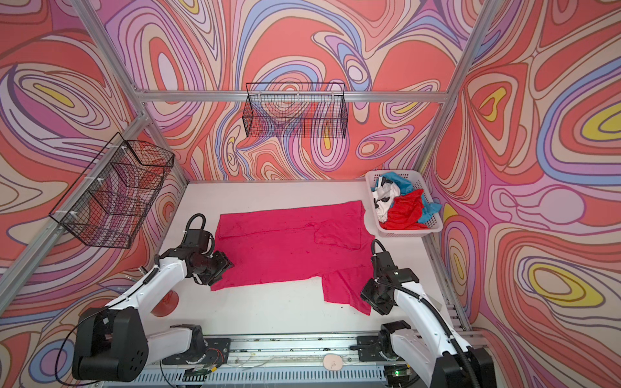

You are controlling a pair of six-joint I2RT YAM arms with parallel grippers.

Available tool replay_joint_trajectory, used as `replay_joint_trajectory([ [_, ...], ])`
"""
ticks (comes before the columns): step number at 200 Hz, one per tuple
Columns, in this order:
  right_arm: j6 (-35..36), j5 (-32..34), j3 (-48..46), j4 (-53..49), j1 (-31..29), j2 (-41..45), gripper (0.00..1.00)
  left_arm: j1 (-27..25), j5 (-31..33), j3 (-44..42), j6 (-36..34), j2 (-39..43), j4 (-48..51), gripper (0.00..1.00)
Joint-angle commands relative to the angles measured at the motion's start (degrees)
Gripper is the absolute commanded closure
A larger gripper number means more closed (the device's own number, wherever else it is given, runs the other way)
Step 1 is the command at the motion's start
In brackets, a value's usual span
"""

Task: Fold and stack the t-shirts
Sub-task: 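Move both grippers toward the robot along the shirt's sides, then grasp the pink shirt's near hem corners with both grippers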

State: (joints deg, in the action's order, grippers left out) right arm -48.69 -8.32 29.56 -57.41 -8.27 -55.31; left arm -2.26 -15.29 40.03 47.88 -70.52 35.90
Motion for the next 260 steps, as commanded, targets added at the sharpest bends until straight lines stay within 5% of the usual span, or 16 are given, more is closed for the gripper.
replay_joint_trajectory([
  [1,-3.63,2.03,0.14,0.34,-0.09,-1.95,0.52,-0.2,1.01,-0.57,2.12,1.59,3.12,0.38],
  [59,-9.08,0.33,-2.54,2.54,-0.86,-5.96,0.55,-0.2,0.76,-0.39,2.66,1.34,4.38,0.38],
  [99,-12.48,-2.08,-8.24,6.75,-2.81,-7.45,0.67,-0.18,1.26,-0.48,2.75,1.35,5.58,0.38],
  [113,-12.71,-1.48,-7.96,6.5,-2.87,-7.04,0.89,-0.2,1.68,-0.65,2.82,1.35,5.92,0.38],
  [128,-11.84,0.13,-5.04,4.59,-2.81,-6.37,1.0,-0.2,1.78,-1.04,3.0,1.42,6.18,0.38],
  [210,-6.77,3.1,8.28,1.33,-2.88,-8.97,1.0,-0.2,9.5,-2.5,9.12,5.04,13.64,0.49],
  [260,-5.37,3.79,11.16,1.6,-2.82,-10.15,1.0,-0.2,13.97,-1.03,10.01,0.62,13.67,0.55],
])
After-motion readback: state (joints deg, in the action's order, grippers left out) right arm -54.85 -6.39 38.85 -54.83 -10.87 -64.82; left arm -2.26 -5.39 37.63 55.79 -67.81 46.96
